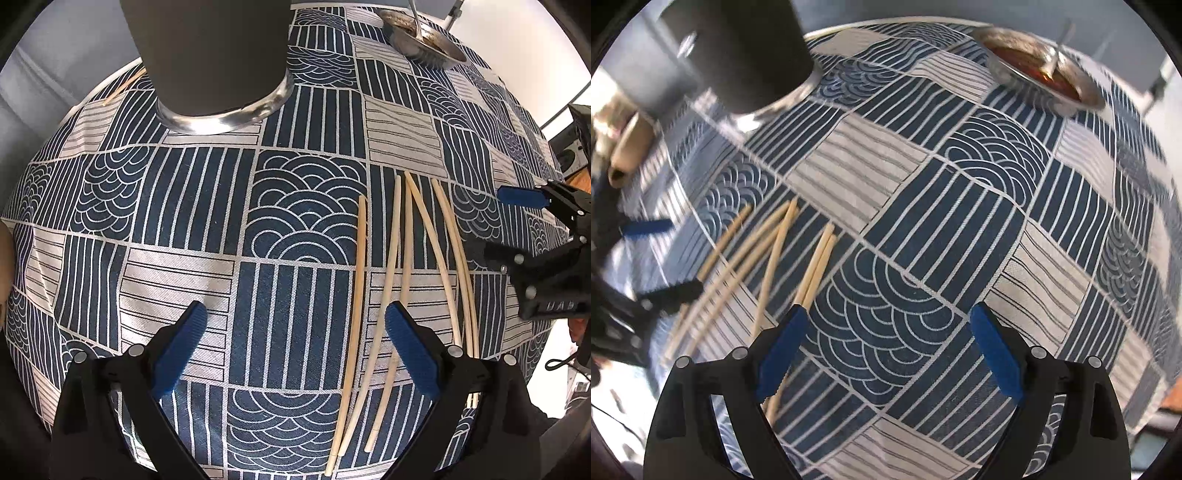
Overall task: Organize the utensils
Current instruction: 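Move both open grippers back toward the remaining chopsticks, then lower the left gripper and close on one chopstick while the right gripper grasps another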
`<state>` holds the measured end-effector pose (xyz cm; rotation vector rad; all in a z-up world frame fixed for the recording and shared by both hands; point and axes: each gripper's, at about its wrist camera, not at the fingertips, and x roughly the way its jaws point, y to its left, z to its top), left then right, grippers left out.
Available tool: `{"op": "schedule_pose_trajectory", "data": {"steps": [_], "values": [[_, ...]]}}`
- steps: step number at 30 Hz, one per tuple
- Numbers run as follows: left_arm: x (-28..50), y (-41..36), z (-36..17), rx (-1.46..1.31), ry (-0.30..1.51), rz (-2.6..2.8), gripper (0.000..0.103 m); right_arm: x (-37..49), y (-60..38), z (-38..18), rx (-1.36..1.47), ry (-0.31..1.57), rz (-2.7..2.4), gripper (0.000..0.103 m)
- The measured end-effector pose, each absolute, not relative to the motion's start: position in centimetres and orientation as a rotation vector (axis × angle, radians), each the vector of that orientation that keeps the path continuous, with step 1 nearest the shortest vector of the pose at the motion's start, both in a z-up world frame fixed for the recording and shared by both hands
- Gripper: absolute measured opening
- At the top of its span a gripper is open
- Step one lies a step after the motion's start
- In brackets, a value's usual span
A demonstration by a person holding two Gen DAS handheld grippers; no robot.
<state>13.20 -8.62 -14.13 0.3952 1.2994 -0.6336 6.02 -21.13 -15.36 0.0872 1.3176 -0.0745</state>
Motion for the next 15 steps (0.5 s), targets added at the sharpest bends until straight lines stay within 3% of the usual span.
{"op": "schedule_pose_trajectory", "data": {"steps": [8, 15], "values": [[13.2, -8.5, -14.3, 0.394, 1.292, -0.61, 0.095, 5.6, -21.8, -15.3, 0.191, 1.315, -0.138, 0.087], [12.4, -10.4, -15.0, 0.455, 1.248, -0.588, 0.097, 5.7, -20.8, -15.7, 0.146, 1.333, -0.157, 0.093]]}}
